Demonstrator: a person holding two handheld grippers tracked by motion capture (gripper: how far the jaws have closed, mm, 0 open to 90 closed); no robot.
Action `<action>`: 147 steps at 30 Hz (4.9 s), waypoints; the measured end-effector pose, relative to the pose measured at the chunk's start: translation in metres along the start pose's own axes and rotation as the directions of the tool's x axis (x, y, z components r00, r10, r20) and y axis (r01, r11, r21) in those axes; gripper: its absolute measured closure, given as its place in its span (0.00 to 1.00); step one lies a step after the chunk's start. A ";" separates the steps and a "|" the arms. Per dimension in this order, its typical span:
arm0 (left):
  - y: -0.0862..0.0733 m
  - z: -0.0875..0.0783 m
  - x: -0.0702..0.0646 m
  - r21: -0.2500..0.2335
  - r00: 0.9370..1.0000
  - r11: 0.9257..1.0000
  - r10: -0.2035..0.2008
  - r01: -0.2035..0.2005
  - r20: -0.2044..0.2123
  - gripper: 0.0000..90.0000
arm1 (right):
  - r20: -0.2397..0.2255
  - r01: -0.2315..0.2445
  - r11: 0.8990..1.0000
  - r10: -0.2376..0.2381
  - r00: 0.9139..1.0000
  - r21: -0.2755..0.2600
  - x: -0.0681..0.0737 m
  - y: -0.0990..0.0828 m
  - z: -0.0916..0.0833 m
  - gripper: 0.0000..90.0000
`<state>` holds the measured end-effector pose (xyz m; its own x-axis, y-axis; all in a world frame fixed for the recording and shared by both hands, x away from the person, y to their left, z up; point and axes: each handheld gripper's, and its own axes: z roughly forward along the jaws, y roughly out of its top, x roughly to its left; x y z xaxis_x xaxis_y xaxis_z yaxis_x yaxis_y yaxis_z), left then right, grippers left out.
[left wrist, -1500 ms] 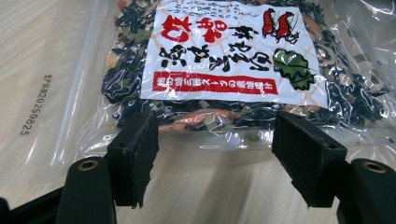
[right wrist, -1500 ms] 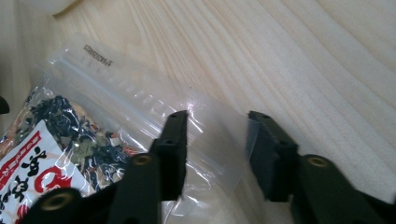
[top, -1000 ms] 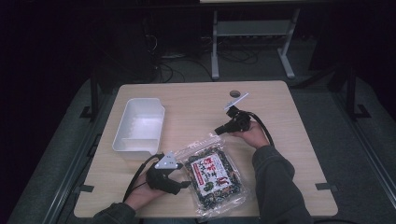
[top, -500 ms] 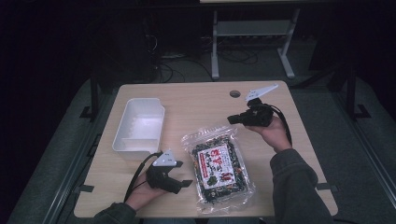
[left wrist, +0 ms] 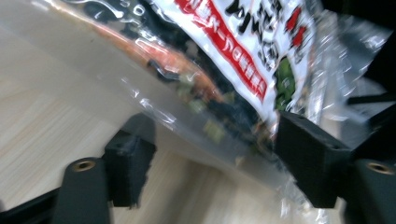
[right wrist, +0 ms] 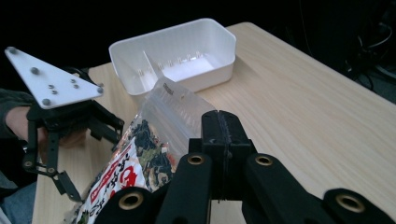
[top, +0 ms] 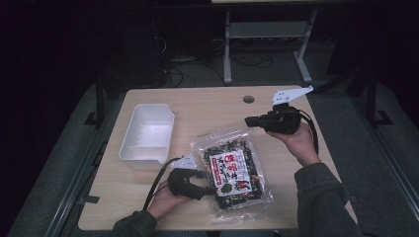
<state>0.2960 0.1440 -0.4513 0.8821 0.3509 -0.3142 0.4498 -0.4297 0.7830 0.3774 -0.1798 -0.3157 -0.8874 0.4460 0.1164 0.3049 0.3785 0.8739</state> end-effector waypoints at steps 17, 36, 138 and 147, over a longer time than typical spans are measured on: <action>0.012 -0.028 -0.007 -0.119 0.998 0.991 0.064 -0.060 0.030 0.82 | -0.032 -0.016 0.994 0.013 0.999 -0.108 0.008 -0.010 -0.032 0.90; 0.013 -0.036 -0.005 -0.107 0.995 0.989 0.101 -0.100 0.009 0.82 | -0.180 -0.102 0.995 0.101 0.978 0.008 0.015 -0.061 0.002 0.28; -0.037 -0.088 -0.015 0.102 0.928 0.976 0.215 -0.192 -0.305 0.25 | 0.284 -0.120 0.960 0.192 0.940 -0.253 0.077 0.017 0.060 0.84; -0.045 -0.098 -0.012 0.107 0.929 0.979 0.197 -0.172 -0.314 0.22 | 0.276 -0.117 0.945 0.205 0.939 -0.304 0.084 0.033 0.086 0.84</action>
<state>0.2513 0.2409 -0.4301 0.8639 0.5026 0.0315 0.3037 -0.5700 0.7635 0.3428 -0.0599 -0.3180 -0.6754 0.7202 0.1587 0.2873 0.0588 0.9560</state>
